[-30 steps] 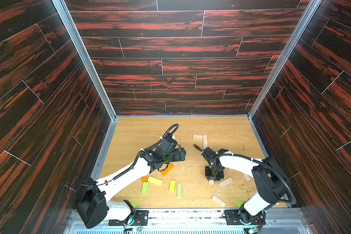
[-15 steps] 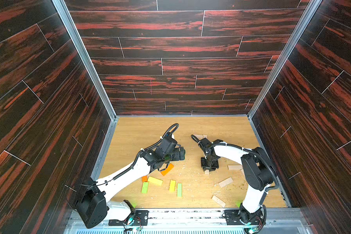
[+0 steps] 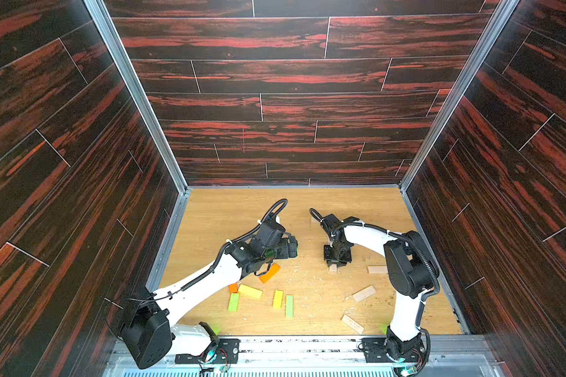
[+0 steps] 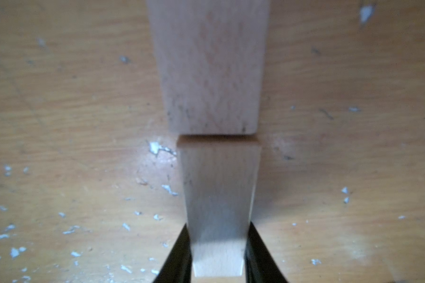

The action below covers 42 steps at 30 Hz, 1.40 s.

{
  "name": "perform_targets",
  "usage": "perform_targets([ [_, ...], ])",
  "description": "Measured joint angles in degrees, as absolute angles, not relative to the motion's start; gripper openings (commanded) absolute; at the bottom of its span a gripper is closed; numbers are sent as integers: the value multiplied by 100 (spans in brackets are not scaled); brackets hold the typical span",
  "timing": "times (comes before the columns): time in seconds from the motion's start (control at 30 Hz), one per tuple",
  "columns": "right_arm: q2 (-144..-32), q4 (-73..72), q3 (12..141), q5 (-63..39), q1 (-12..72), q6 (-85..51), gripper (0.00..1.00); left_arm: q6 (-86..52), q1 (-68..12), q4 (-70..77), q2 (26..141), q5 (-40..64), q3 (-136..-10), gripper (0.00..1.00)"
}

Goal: Assemble a giraffe with building blocks
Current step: Assemble the building block at the center of the board.

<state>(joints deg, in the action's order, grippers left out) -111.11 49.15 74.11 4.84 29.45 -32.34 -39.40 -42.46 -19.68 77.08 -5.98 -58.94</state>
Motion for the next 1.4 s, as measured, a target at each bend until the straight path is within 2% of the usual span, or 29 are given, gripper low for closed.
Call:
perform_targets([
  [0.17,-11111,4912,7411,489,2945,-3234,31,-3922,-4246,-1968,7693,-624,-5894,96],
  [0.23,-11111,4912,7411,491,2945,-3232,36,-3920,-4246,-1968,7688,-624,-5892,96],
  [0.33,-11128,4923,7413,515,2945,-3190,47,-3918,-4246,-1968,7688,-624,-5892,96],
  [0.43,-11148,4947,7454,526,2945,-3190,52,-3916,-4246,-1968,7688,-631,-5894,96],
  [0.53,-11166,4974,7485,543,2945,-3186,52,-3900,-4246,-1968,7688,-646,-5892,96],
  [0.73,-11257,5019,7638,613,2945,-3173,41,-3900,-4246,-1968,7688,-646,-5892,96],
  [1.4,-11347,5103,7791,729,2945,-3159,37,-3896,-4246,-1968,7682,-648,-5892,96],
])
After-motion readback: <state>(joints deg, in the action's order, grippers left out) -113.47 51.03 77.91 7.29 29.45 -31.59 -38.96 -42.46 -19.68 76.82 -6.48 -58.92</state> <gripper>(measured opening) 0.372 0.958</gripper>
